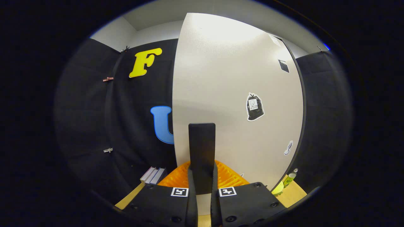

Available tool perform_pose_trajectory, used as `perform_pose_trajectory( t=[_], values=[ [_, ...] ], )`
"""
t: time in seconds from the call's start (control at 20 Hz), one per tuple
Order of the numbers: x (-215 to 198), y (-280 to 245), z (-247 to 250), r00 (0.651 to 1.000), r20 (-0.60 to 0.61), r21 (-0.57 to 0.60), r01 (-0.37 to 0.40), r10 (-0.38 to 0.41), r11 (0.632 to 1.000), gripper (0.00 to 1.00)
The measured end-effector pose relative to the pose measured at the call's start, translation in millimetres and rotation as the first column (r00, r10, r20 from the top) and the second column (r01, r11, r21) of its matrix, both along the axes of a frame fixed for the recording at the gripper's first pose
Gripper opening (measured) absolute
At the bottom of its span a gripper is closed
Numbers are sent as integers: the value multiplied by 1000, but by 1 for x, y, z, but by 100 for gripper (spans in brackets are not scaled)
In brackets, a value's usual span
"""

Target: Open the shoe cabinet door, grab the shoes and put them into the shoe cabinet, then close the shoe cabinet door.

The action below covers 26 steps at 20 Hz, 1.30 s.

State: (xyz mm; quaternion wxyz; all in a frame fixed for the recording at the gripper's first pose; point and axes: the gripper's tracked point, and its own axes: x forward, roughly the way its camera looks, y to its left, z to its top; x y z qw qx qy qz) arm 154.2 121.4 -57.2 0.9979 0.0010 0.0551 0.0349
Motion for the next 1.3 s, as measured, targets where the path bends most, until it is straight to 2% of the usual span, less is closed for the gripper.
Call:
perform_pose_trajectory(
  t=[0.15,0.85,1.1,1.3],
  values=[
    [-31,-16,3,1000,-6,6,-26,26,1000,20],
    [-112,-78,10,990,-21,18,-136,137,990,20],
    [-138,-113,13,992,-21,25,-126,126,992,20],
    [-156,-146,15,997,-27,25,-72,72,997,19]
  ],
)
